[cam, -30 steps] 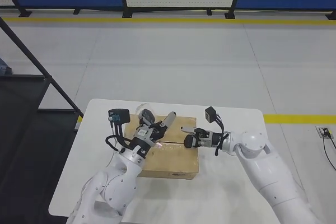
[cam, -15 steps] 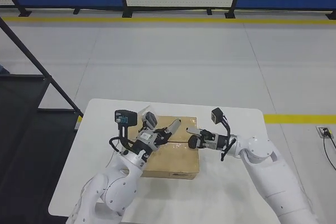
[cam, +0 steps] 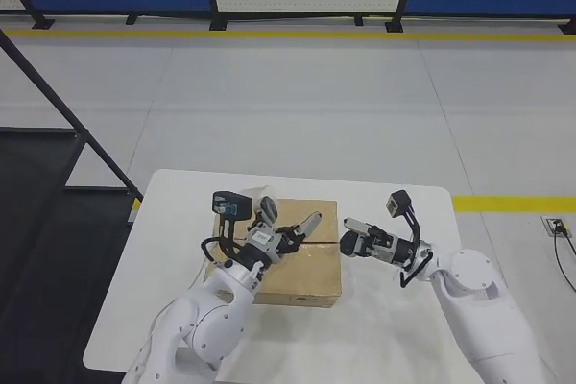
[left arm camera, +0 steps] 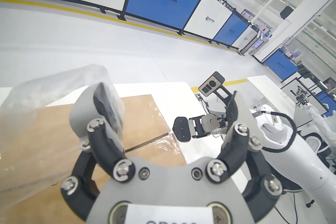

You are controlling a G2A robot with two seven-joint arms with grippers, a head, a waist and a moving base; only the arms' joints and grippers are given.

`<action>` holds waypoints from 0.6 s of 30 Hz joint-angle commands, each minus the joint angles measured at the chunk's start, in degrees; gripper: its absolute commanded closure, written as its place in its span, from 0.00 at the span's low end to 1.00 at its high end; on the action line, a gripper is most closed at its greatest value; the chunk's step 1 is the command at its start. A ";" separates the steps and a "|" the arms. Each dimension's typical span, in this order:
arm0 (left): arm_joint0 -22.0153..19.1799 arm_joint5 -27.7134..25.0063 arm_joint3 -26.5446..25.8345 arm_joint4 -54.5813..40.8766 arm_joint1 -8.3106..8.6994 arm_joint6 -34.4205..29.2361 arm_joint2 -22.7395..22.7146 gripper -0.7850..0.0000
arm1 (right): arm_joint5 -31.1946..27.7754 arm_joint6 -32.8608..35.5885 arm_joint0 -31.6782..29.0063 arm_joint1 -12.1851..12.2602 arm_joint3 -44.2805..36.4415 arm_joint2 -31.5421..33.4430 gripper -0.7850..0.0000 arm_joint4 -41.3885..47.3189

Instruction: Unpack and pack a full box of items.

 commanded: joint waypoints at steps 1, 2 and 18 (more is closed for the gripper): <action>-0.56 0.05 0.80 0.56 -0.15 -0.38 0.62 0.00 | -0.17 -0.14 -1.42 0.33 -0.93 1.18 0.00 0.38; -0.85 0.07 1.20 0.78 -0.23 -0.58 0.89 0.00 | -0.25 -0.20 -2.02 0.48 -1.29 1.68 0.00 0.47; -5.30 0.67 8.29 4.59 -1.92 -1.36 6.28 0.00 | -1.88 0.03 -6.59 1.88 -1.71 5.73 0.00 3.39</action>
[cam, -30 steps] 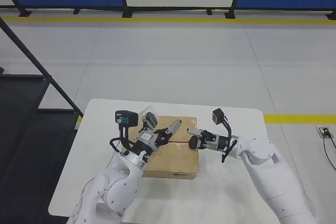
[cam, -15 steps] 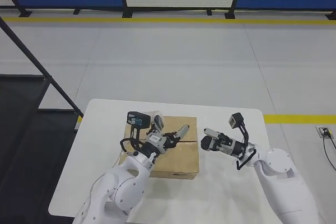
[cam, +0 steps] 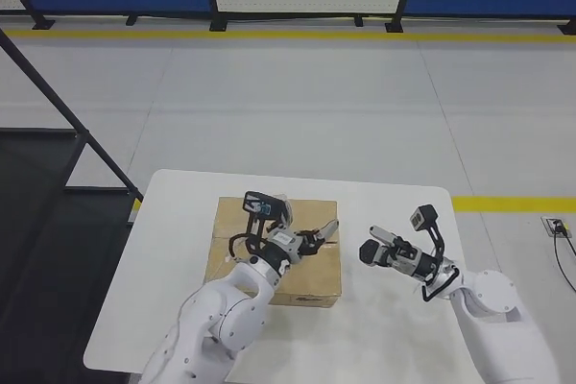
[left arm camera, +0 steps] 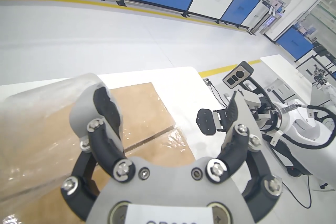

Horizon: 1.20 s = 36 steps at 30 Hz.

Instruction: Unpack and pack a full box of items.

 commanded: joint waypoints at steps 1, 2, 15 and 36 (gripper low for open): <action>-0.54 0.04 0.92 0.43 -0.26 -0.23 0.83 0.00 | -0.25 0.07 -0.11 0.10 0.37 0.10 0.00 0.24; -0.79 0.08 1.39 0.70 -0.39 -0.32 1.22 0.00 | -0.33 0.08 -0.14 0.14 0.54 0.16 0.00 0.38; -3.26 0.58 7.10 3.63 -2.10 0.01 5.50 0.00 | -1.29 0.67 -0.29 0.72 2.33 0.63 0.00 1.76; -3.98 0.30 11.43 5.67 -4.63 2.52 9.19 0.00 | -2.59 1.12 -0.25 1.40 4.21 0.57 0.00 3.81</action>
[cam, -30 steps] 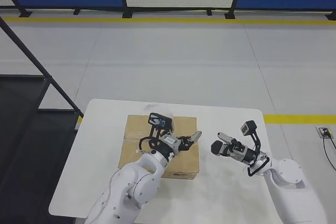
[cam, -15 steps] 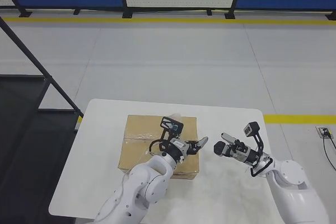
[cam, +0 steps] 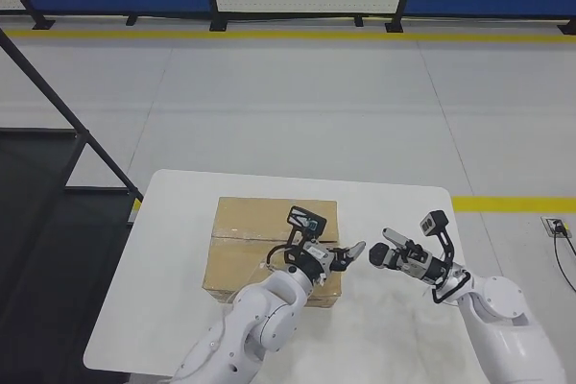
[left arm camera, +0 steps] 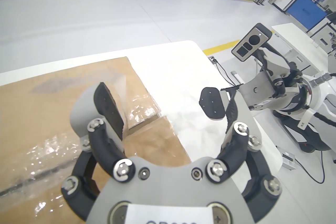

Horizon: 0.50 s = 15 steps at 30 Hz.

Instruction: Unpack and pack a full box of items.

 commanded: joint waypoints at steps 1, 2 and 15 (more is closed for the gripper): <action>0.20 -0.16 -0.11 0.52 -0.19 0.61 0.27 0.00 | -0.09 0.03 0.03 0.04 0.22 -0.08 0.00 0.28; 0.32 -0.27 -0.19 0.83 -0.27 0.91 0.39 0.00 | -0.13 0.01 0.06 0.06 0.36 -0.13 0.00 0.31; 0.24 -0.32 1.59 2.01 -1.54 2.17 0.93 0.00 | -0.37 -0.04 0.45 0.34 0.93 -0.72 0.00 0.83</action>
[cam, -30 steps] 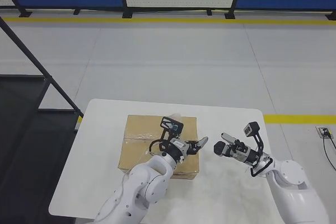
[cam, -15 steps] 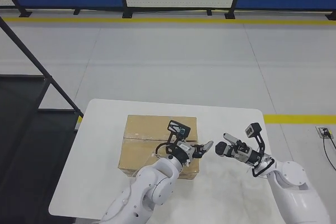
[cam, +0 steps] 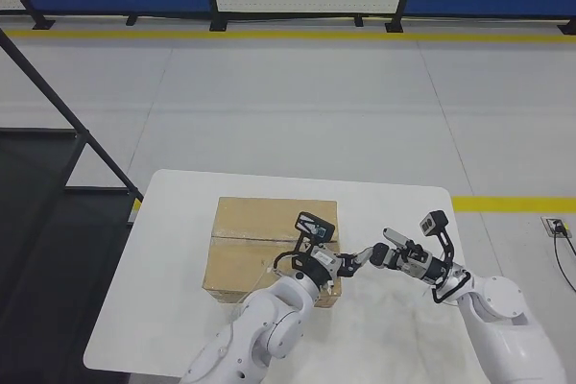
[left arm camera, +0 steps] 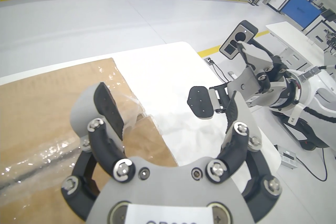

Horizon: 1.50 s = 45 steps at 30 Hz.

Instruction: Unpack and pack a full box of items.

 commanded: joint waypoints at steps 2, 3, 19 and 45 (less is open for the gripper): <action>-0.80 0.44 1.11 -0.35 -0.51 0.40 0.21 0.00 | 0.00 0.02 -0.05 0.10 0.05 0.00 0.00 0.08; -1.06 0.53 1.45 -0.44 -0.69 0.51 0.34 0.00 | -0.01 -0.03 -0.09 0.12 0.07 0.01 0.00 0.21; -2.21 0.90 3.42 -0.24 -2.83 2.87 1.47 0.00 | -0.46 -0.31 -0.62 0.56 -0.13 0.07 0.00 1.05; 17.14 -8.06 -31.95 -13.99 0.57 -0.36 -22.59 0.00 | -9.12 -2.97 -3.20 1.45 -9.97 2.94 0.00 1.16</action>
